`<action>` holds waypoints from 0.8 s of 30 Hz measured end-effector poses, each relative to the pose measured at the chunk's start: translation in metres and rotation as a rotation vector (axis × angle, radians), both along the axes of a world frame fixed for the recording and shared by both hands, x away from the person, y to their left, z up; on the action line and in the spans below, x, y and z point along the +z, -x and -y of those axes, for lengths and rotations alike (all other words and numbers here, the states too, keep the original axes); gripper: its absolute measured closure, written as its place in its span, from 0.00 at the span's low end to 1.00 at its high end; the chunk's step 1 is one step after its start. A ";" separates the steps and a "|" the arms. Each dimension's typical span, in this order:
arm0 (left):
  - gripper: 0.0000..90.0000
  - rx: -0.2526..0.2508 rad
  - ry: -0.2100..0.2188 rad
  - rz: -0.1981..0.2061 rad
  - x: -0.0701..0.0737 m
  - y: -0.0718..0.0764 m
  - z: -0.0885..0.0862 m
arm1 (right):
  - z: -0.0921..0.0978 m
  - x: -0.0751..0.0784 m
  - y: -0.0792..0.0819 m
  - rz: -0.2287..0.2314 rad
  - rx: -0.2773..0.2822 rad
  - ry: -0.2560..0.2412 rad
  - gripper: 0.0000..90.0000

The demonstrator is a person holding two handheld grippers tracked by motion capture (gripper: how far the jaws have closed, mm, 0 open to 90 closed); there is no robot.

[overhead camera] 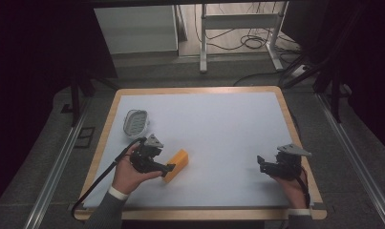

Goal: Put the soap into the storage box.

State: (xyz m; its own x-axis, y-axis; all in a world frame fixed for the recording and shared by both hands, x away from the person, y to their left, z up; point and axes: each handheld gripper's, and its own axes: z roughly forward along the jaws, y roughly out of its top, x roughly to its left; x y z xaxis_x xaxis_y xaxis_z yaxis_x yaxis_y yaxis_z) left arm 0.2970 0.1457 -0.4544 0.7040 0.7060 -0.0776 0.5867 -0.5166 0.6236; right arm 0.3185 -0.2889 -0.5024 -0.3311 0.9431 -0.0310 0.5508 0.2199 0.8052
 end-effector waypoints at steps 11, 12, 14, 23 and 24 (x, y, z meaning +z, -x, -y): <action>0.25 -0.007 -0.044 -0.017 -0.010 -0.005 0.015 | -0.001 0.000 0.000 0.009 -0.002 0.005 0.08; 0.25 -0.012 -0.045 -0.021 -0.011 -0.006 0.015 | -0.001 -0.001 0.000 0.006 -0.001 0.008 0.08; 0.25 -0.011 -0.051 -0.024 -0.013 -0.008 0.016 | -0.001 -0.001 0.000 0.006 -0.002 0.010 0.08; 0.27 0.004 -0.062 -0.082 -0.026 -0.020 0.023 | -0.002 -0.002 0.000 -0.002 -0.006 0.012 0.08; 0.27 0.004 -0.062 -0.082 -0.026 -0.020 0.023 | -0.002 -0.002 0.000 -0.002 -0.006 0.012 0.08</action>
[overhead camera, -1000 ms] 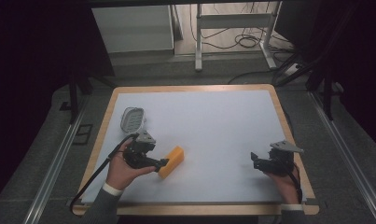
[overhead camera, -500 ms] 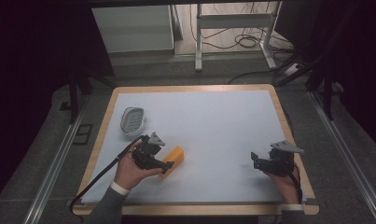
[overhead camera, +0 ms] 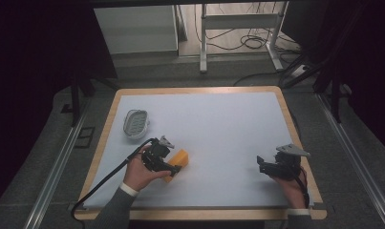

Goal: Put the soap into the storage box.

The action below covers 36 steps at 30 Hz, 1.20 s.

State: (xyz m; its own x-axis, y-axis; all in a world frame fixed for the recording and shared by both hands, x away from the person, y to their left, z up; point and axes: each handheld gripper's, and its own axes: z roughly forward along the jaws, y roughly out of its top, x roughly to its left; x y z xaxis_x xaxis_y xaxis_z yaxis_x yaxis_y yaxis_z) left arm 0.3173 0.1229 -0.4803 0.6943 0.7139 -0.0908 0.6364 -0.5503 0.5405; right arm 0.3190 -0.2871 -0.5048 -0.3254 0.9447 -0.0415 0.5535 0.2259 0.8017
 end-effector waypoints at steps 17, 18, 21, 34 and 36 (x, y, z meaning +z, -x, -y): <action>0.64 -0.009 -0.048 -0.058 -0.017 -0.004 0.011 | 0.000 -0.002 0.000 -0.008 -0.005 0.002 0.08; 0.65 -0.009 -0.048 -0.058 -0.017 -0.004 0.011 | 0.000 -0.002 0.000 -0.008 -0.005 0.002 0.08; 0.67 -0.009 -0.054 -0.044 -0.016 -0.003 0.010 | 0.000 -0.002 0.000 -0.008 -0.002 0.005 0.08; 0.67 -0.012 -0.037 -0.074 -0.013 -0.008 0.002 | 0.004 0.002 0.001 0.007 0.000 -0.017 0.08; 0.67 -0.011 -0.028 -0.072 -0.012 -0.008 0.000 | 0.003 0.002 0.001 0.005 0.006 -0.017 0.08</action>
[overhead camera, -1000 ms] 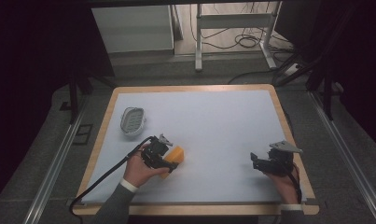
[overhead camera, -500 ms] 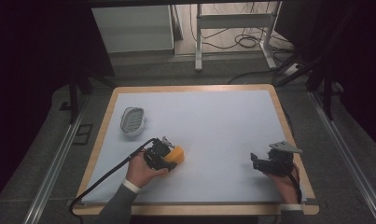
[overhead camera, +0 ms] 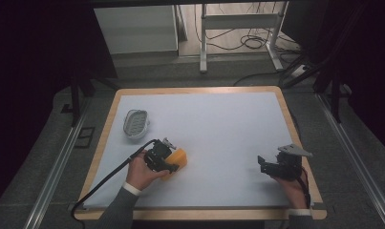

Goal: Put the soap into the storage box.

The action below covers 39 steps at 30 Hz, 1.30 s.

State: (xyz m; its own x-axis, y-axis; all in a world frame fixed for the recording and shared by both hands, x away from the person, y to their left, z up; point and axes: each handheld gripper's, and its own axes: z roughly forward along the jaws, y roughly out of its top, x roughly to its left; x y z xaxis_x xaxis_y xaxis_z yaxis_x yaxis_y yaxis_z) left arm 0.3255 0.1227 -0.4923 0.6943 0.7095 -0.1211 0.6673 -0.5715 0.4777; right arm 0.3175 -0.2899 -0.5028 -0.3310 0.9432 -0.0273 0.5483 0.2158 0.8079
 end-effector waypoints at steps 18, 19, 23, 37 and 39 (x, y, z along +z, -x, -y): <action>0.68 0.018 0.057 0.026 0.018 -0.002 -0.017 | 0.001 -0.001 0.000 -0.006 -0.001 0.004 0.08; 0.67 0.020 0.061 0.030 0.019 -0.002 -0.018 | 0.001 -0.001 0.000 -0.006 -0.002 0.004 0.08; 0.68 0.025 0.062 0.034 0.021 -0.003 -0.021 | 0.000 -0.002 -0.001 -0.008 -0.002 0.006 0.08; 0.68 0.063 0.069 0.022 0.021 -0.010 -0.035 | 0.001 -0.002 -0.001 -0.008 -0.003 0.009 0.08; 0.68 0.070 0.066 0.025 0.021 -0.011 -0.036 | 0.001 -0.002 -0.001 -0.009 -0.003 0.007 0.08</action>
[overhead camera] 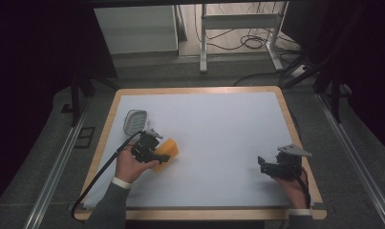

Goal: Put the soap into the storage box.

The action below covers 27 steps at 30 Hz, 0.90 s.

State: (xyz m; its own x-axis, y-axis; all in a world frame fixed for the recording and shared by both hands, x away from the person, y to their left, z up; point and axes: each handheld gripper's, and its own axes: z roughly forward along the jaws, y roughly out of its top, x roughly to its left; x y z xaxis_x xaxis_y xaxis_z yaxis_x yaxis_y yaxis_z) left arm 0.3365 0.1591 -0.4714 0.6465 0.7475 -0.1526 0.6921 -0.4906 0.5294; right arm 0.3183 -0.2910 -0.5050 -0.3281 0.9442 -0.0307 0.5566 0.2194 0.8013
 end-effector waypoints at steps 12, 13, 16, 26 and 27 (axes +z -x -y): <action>0.67 0.025 0.015 0.009 0.007 -0.002 -0.008 | 0.001 0.002 0.002 0.007 -0.003 -0.003 0.08; 0.68 0.031 0.014 0.010 0.007 -0.003 -0.009 | 0.001 0.002 0.001 0.005 -0.003 -0.004 0.08; 0.67 0.044 0.016 0.014 0.009 -0.005 -0.013 | 0.001 0.001 0.001 0.002 -0.003 -0.005 0.08; 0.67 0.062 0.035 0.011 0.015 -0.009 -0.023 | -0.001 0.000 0.001 0.002 0.006 0.002 0.08; 0.67 0.064 0.033 0.010 0.015 -0.010 -0.024 | -0.002 0.000 0.001 0.003 0.004 0.001 0.08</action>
State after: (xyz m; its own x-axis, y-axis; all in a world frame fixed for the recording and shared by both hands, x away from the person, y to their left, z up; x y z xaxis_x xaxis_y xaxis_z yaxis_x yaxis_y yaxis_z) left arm 0.3462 0.1826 -0.4559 0.5990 0.7821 -0.1715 0.7160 -0.4274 0.5519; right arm 0.3173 -0.2893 -0.5049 -0.3321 0.9427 -0.0330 0.5529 0.2229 0.8029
